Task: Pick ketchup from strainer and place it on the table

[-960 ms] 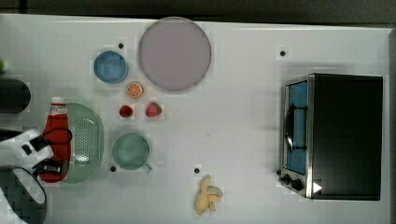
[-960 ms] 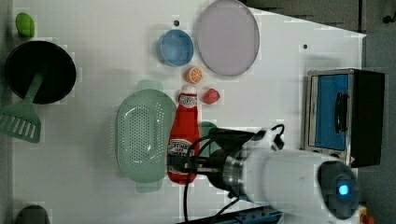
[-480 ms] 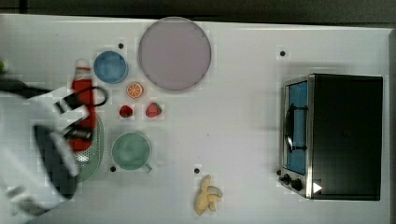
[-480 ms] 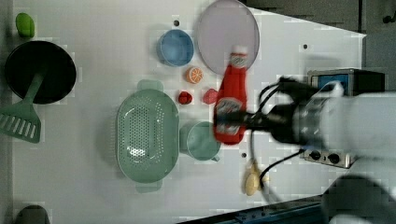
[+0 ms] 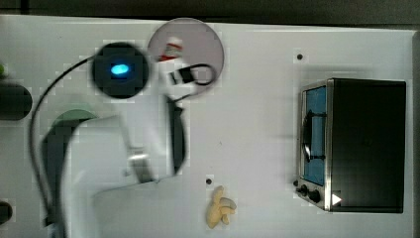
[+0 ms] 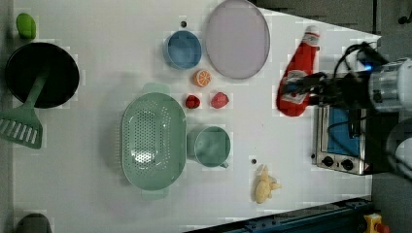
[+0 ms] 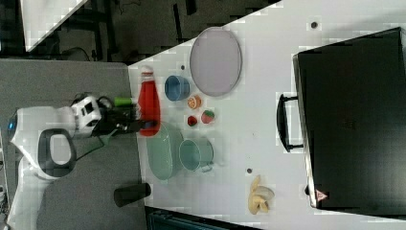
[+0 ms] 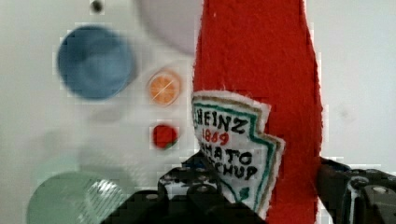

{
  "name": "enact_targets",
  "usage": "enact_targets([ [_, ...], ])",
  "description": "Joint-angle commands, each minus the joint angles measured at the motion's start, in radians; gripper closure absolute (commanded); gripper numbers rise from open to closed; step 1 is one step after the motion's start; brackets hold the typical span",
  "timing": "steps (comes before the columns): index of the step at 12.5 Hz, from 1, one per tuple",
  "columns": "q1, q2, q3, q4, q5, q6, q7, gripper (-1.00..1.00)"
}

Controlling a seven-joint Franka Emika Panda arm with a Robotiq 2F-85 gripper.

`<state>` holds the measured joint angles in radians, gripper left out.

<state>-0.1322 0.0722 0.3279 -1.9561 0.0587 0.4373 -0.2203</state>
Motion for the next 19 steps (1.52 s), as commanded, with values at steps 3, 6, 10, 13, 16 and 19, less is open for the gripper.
enact_targets([
  [3,-0.043,-0.008,-0.139,-0.013,-0.005,-0.011,-0.188,-0.22],
  [6,-0.045,-0.006,-0.198,-0.090,-0.005,-0.009,-0.188,-0.22],
  [10,-0.045,0.020,-0.218,-0.222,-0.013,0.110,-0.188,-0.22],
  [13,-0.046,0.062,-0.224,-0.302,-0.041,0.256,-0.188,-0.22],
  [16,-0.047,0.131,-0.230,-0.332,-0.044,0.346,-0.188,-0.22],
  [19,-0.047,0.173,-0.234,-0.329,-0.044,0.388,-0.188,-0.72],
])
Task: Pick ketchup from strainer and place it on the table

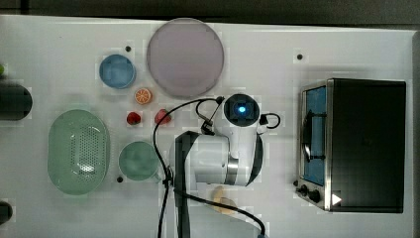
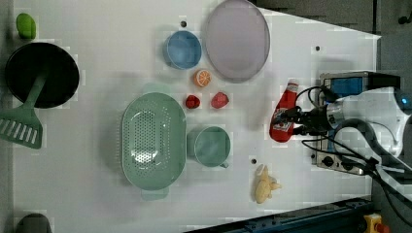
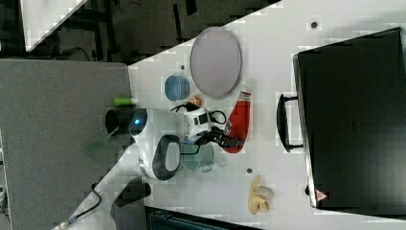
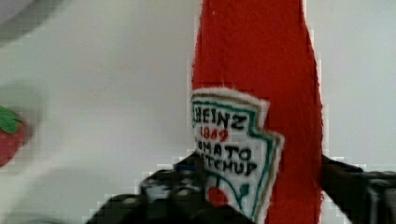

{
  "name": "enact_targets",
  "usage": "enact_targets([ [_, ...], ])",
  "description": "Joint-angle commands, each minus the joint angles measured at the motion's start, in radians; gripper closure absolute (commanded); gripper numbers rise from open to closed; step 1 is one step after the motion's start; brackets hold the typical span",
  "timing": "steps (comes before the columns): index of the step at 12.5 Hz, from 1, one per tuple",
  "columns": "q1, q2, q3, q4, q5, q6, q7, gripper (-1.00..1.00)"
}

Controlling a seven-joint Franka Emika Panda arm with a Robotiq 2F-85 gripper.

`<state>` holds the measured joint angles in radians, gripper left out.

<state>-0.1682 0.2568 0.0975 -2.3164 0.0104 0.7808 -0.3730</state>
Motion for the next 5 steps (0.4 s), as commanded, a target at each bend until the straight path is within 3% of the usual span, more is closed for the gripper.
enact_targets([
  [1,-0.012,-0.019,-0.004,0.032,0.004,0.035,-0.035,-0.93],
  [5,-0.011,-0.108,0.000,0.084,0.011,-0.045,-0.033,-1.00],
])
